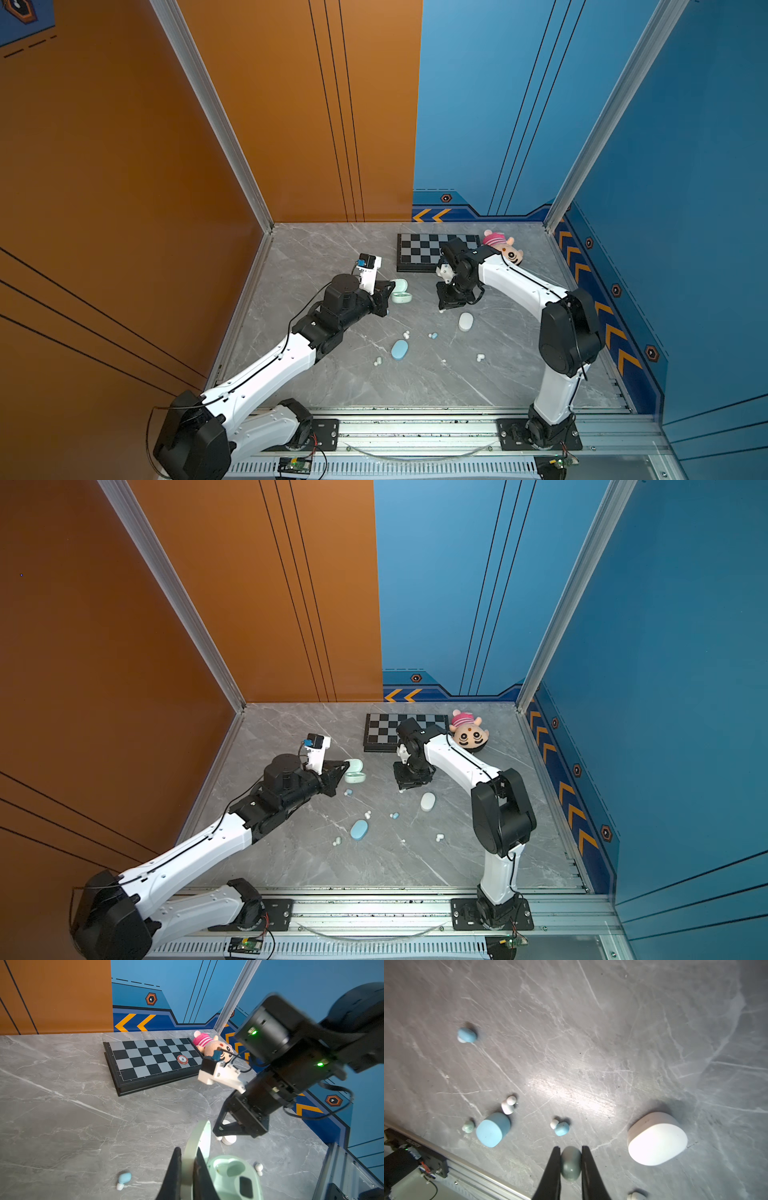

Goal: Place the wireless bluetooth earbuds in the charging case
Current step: 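Lift the pale green earbud with the right gripper over the open case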

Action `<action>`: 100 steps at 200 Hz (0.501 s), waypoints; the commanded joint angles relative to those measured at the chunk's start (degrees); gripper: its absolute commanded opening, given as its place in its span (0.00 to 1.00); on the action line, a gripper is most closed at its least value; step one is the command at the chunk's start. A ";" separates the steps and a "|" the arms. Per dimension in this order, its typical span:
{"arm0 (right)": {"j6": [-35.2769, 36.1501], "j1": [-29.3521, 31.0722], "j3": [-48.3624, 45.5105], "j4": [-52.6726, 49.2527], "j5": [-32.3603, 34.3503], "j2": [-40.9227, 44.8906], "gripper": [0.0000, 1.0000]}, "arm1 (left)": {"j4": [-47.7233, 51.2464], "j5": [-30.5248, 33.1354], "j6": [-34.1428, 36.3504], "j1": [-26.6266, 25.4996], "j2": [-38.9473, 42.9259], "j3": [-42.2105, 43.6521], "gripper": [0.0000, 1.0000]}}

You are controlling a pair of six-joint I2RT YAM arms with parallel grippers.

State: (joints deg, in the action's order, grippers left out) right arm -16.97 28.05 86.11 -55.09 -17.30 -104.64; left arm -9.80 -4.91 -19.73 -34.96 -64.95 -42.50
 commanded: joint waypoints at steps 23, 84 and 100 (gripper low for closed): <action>-1.34 -0.02 3.18 -2.13 -8.23 7.36 0.15 | -12.82 4.76 1.35 -1.04 -5.66 1.74 0.00; -4.19 1.73 9.12 -2.05 -11.00 12.00 0.17 | -14.16 1.23 4.17 -2.29 -10.46 -1.92 0.00; -4.38 2.17 10.65 -2.04 -10.70 12.26 0.17 | -15.31 -0.22 5.12 -2.64 -10.65 -1.91 0.00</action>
State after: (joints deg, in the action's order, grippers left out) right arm -19.77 29.45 94.15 -55.55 -27.03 -93.49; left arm -21.06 -2.35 -17.30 -36.73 -75.29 -42.46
